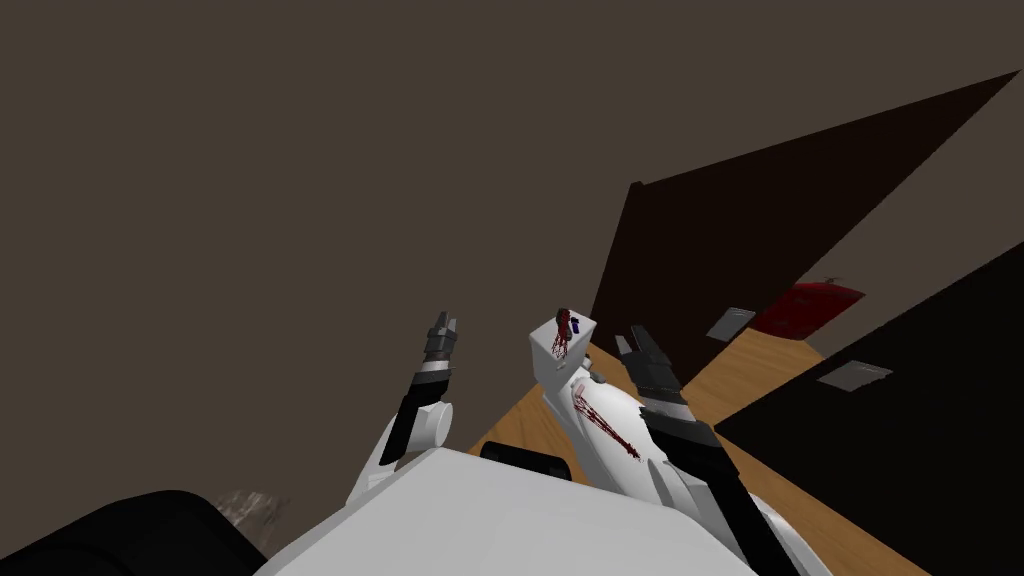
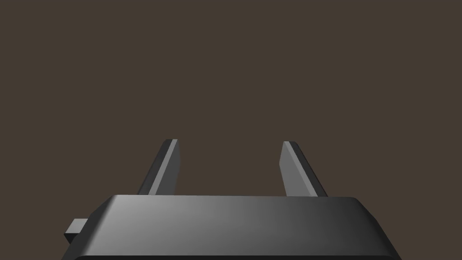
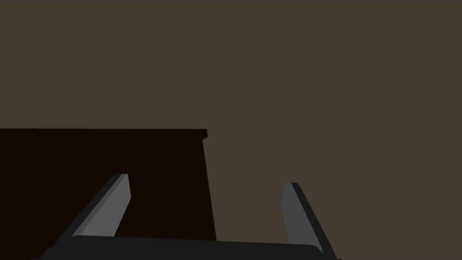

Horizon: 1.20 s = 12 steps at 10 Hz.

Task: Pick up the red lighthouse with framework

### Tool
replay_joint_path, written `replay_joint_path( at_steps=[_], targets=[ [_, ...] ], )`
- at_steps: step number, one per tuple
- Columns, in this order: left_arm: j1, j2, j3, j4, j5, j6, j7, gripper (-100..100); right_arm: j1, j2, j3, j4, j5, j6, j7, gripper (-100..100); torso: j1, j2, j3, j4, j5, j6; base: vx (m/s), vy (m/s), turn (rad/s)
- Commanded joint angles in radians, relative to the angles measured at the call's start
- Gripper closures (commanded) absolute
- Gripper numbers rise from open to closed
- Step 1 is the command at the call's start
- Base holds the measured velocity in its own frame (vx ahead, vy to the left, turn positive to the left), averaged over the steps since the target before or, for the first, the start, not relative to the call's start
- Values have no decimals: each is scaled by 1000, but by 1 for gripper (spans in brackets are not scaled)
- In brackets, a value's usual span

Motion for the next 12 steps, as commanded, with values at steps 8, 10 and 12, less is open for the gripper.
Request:
replay_joint_path(
  at_steps=[8,10,12],
  targets=[
    [0,1,-5,1,-1,1,1,0,109,-49,-130,26,42,212,58,-100,9,0,1,1,2,-4,-27,82,206],
    [0,1,-7,1,-1,1,1,0,128,-52,-154,30,54,248,67,-100,12,0,0,1,3,-5,-27,63,176],
    [0,1,-7,1,-1,1,1,0,147,-54,-178,34,67,283,77,-100,12,-1,0,1,3,-5,-17,52,176]
  ],
)
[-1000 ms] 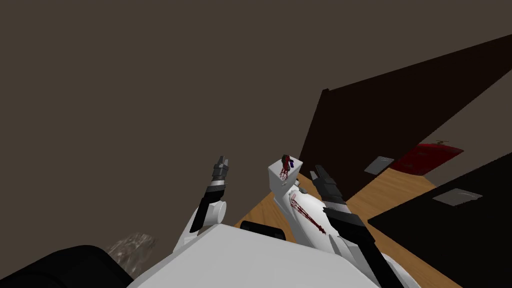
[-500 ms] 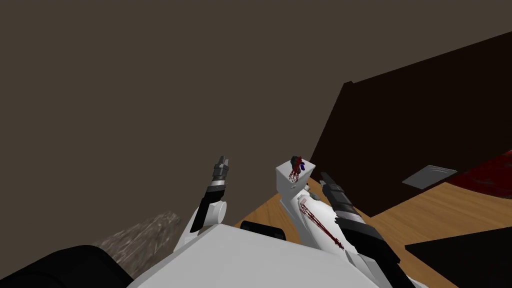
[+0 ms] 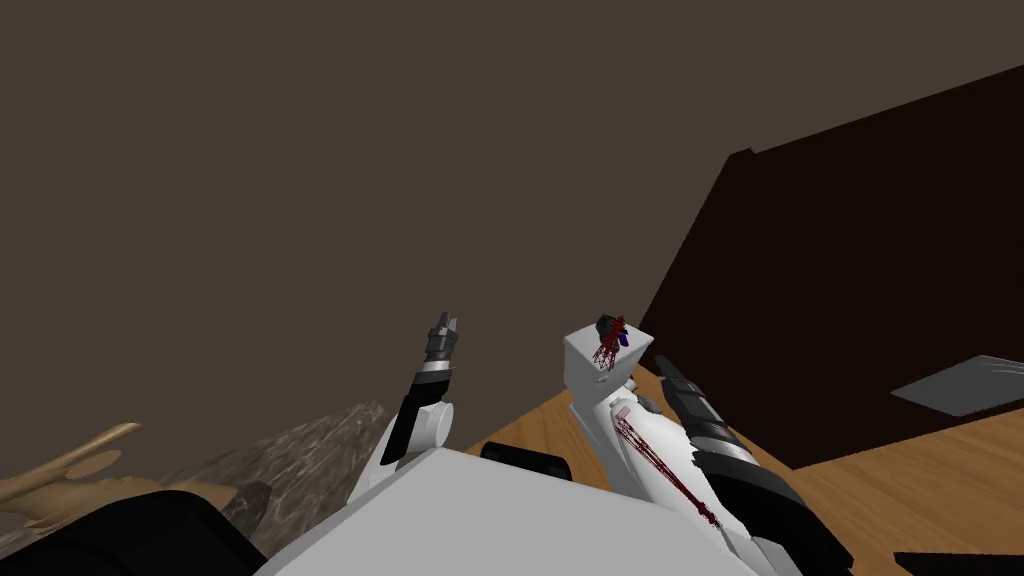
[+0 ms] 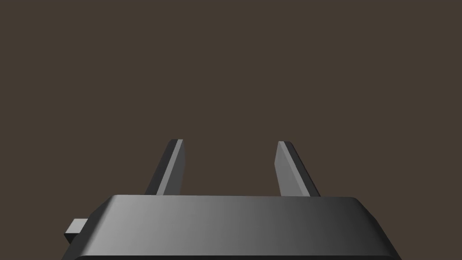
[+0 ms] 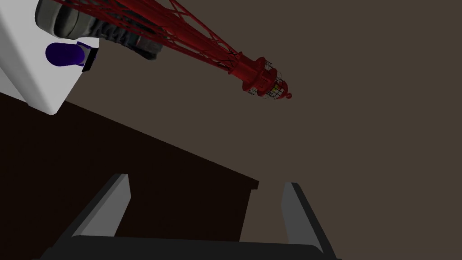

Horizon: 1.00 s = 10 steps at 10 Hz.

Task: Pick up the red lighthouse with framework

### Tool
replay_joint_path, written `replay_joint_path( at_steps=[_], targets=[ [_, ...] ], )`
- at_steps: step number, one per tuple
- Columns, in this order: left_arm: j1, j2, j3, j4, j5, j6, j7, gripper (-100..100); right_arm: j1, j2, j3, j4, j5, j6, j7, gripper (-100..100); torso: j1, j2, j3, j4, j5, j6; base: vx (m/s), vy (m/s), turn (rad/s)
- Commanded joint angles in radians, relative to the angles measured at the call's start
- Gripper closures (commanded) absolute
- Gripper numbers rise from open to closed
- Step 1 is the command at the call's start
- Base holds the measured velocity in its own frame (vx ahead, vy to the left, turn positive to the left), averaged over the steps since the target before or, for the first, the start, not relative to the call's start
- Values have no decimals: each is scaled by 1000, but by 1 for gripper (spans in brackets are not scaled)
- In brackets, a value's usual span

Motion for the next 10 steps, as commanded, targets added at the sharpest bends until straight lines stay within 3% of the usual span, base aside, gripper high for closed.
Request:
replay_joint_path(
  at_steps=[1,3,6,8,9,10],
  targets=[
    [0,0,0,0,0,0,0,0,21,-4,-29,3,17,47,11,-100,0,0,0,0,0,0,-15,70,251],
    [0,0,0,0,0,0,0,0,60,-9,-79,13,55,114,28,-100,2,1,0,0,0,0,-37,99,402],
    [0,0,0,0,0,0,0,0,80,-11,-104,18,76,146,35,-100,0,2,1,0,0,0,-25,42,154],
    [0,0,0,0,0,0,0,0,118,-17,-155,28,126,204,49,-100,-1,2,1,0,0,0,-35,54,334],
    [0,0,0,0,0,0,0,0,118,-17,-155,28,126,204,49,-100,0,2,1,0,0,0,-29,41,149],
    [0,0,0,0,0,0,0,0,137,-20,-179,32,153,231,55,-100,-1,2,1,0,0,1,-22,42,298]
  ],
)
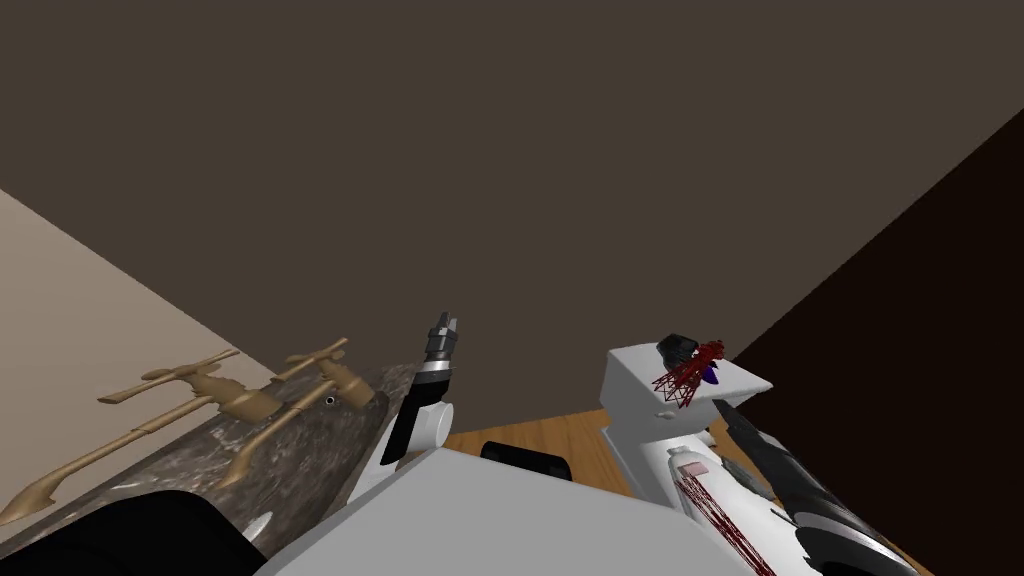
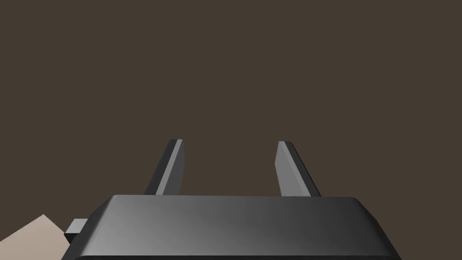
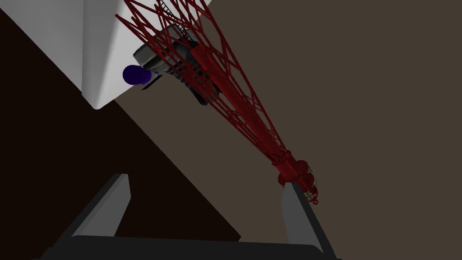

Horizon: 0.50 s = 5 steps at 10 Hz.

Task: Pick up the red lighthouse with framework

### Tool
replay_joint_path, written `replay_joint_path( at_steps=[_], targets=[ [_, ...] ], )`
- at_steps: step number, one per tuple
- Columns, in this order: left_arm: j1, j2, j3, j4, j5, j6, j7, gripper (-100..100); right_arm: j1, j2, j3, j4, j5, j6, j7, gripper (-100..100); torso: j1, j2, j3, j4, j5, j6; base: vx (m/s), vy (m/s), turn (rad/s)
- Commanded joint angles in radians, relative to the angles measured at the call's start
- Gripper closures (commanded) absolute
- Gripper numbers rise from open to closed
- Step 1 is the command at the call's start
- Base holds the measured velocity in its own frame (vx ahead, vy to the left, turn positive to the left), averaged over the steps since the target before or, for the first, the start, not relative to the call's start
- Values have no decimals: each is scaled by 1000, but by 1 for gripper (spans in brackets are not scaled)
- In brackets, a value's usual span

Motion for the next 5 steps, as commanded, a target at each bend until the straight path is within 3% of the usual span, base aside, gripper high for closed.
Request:
replay_joint_path(
  at_steps=[1,5],
  targets=[
    [0,0,0,0,0,0,0,0,31,-1,-37,9,44,35,9,-100,0,0,0,0,0,0,-45,52,449],
    [0,0,0,0,0,0,0,0,99,0,-129,27,173,111,25,-100,0,2,1,1,0,0,-56,47,445]
  ],
)
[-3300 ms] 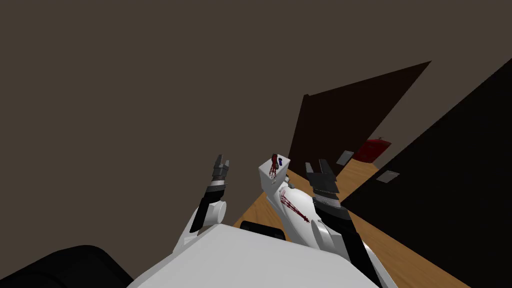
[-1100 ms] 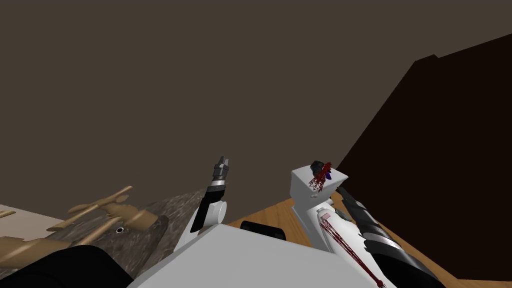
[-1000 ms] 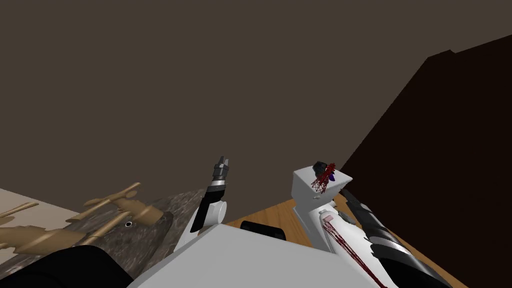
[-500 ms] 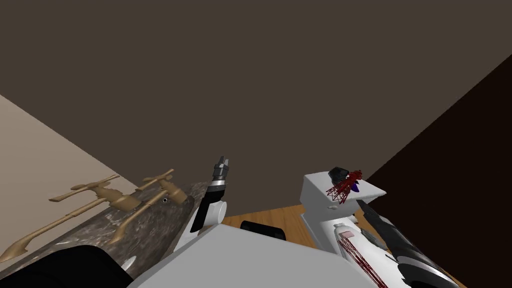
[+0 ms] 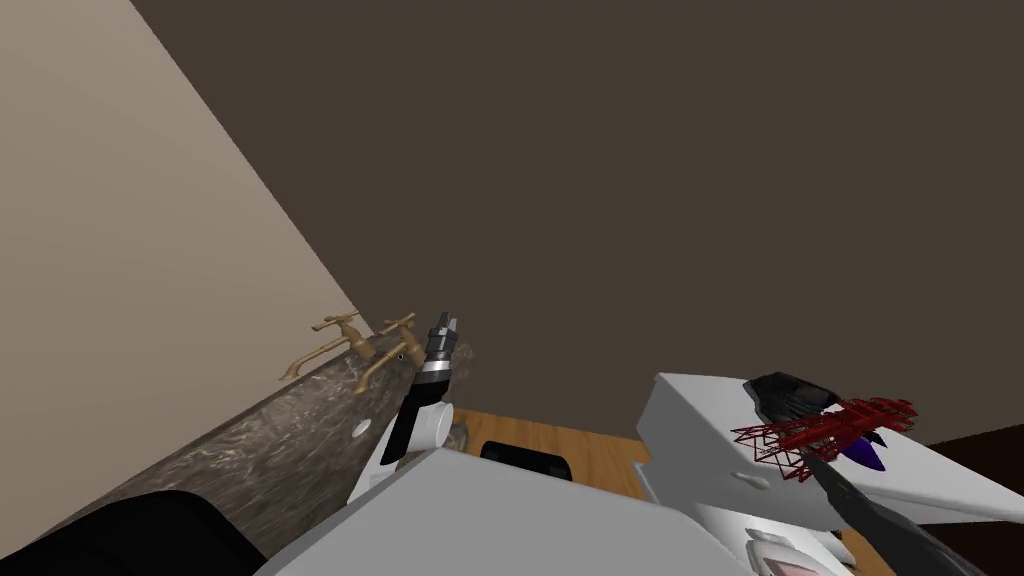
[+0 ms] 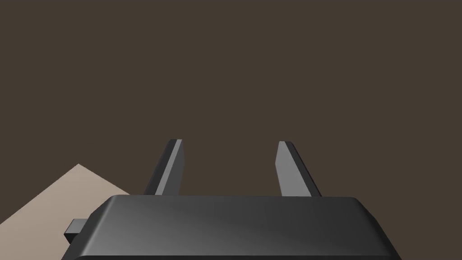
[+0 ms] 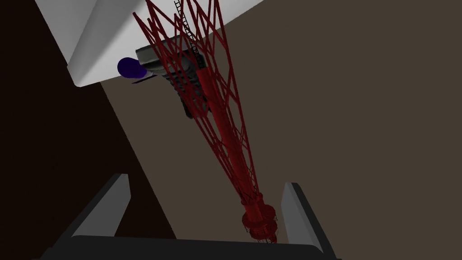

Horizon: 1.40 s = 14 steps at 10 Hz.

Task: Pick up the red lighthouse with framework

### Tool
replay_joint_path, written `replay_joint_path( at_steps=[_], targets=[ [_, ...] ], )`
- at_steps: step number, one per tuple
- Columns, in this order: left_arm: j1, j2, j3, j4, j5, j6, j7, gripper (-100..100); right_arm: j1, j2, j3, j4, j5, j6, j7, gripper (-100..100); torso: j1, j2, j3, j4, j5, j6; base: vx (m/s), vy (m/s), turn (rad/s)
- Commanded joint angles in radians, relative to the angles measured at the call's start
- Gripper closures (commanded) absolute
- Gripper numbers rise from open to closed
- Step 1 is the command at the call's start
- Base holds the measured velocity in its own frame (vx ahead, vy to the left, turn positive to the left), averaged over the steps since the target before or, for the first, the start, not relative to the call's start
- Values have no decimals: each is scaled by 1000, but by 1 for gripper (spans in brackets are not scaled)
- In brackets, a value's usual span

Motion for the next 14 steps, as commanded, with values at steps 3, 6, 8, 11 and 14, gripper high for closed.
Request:
replay_joint_path(
  at_steps=[3,6,8,11,14],
  targets=[
    [0,0,0,0,0,0,0,0,31,4,-60,27,94,31,5,-100,-2,-1,0,0,-1,1,-42,14,245],
    [0,0,0,0,0,0,0,0,69,29,-114,37,190,57,7,-100,-3,0,0,0,-1,1,-50,7,407],
    [0,0,0,0,0,0,0,0,88,54,-144,42,257,67,8,-100,-4,0,0,0,-1,1,-44,-13,349],
    [0,0,0,0,0,0,0,0,109,109,-180,47,342,74,6,-100,-6,-1,-1,0,-1,1,-28,-37,261],
    [0,0,1,0,0,0,0,0,120,186,-204,48,397,74,4,-100,-8,-3,-1,0,-2,1,-9,-67,208]
  ],
)
